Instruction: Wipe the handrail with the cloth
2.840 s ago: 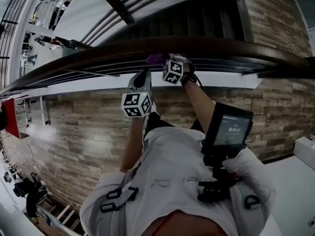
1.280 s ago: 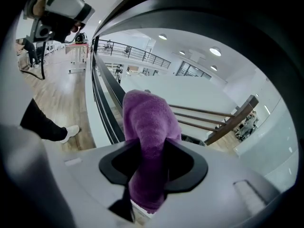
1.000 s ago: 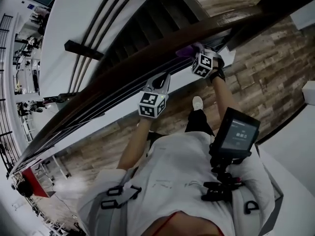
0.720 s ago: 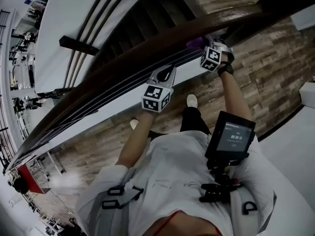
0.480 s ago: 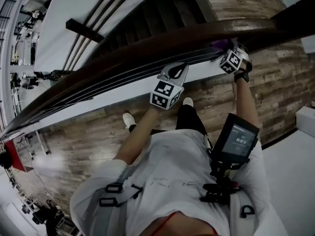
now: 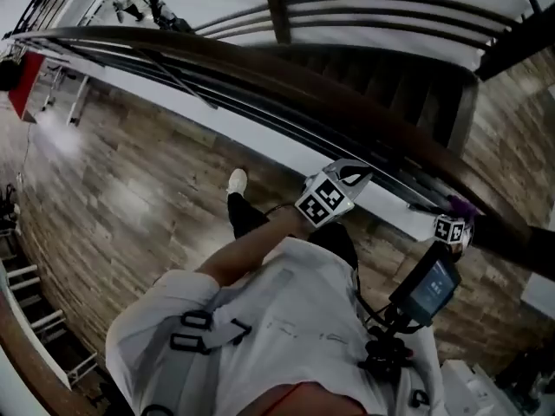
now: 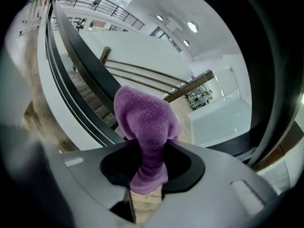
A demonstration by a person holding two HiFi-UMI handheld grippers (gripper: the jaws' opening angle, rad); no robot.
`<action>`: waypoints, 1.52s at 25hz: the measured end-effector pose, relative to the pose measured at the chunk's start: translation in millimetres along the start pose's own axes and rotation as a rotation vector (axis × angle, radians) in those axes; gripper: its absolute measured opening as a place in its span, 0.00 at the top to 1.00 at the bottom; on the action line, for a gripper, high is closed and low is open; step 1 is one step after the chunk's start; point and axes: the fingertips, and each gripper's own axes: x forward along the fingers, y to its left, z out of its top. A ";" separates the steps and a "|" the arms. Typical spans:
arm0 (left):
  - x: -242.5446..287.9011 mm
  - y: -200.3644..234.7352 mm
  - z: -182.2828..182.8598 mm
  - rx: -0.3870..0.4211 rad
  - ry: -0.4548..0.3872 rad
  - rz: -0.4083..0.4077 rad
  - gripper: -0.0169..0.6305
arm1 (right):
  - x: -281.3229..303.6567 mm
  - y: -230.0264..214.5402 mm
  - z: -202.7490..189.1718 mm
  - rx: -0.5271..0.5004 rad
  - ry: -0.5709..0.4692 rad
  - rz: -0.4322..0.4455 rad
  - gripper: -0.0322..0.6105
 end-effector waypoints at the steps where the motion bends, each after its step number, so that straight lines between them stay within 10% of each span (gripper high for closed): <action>1: -18.5 23.7 -0.4 -0.018 -0.008 0.048 0.97 | -15.6 11.0 19.4 0.020 -0.016 -0.019 0.76; 6: -128.7 123.8 -17.8 -0.104 -0.041 0.253 0.97 | -97.4 123.2 145.8 -0.022 -0.201 -0.018 0.76; 21: -398.6 338.1 -112.6 -0.359 -0.141 0.810 0.97 | -382.1 585.0 472.3 -0.533 -0.903 0.651 0.77; 30: -496.2 457.5 -185.4 -0.401 -0.132 0.859 0.97 | -438.0 781.2 620.0 -0.662 -0.943 0.779 0.77; 38: -497.4 499.8 -208.6 -0.413 -0.064 0.878 0.97 | -434.1 855.2 695.3 -0.777 -0.947 0.719 0.77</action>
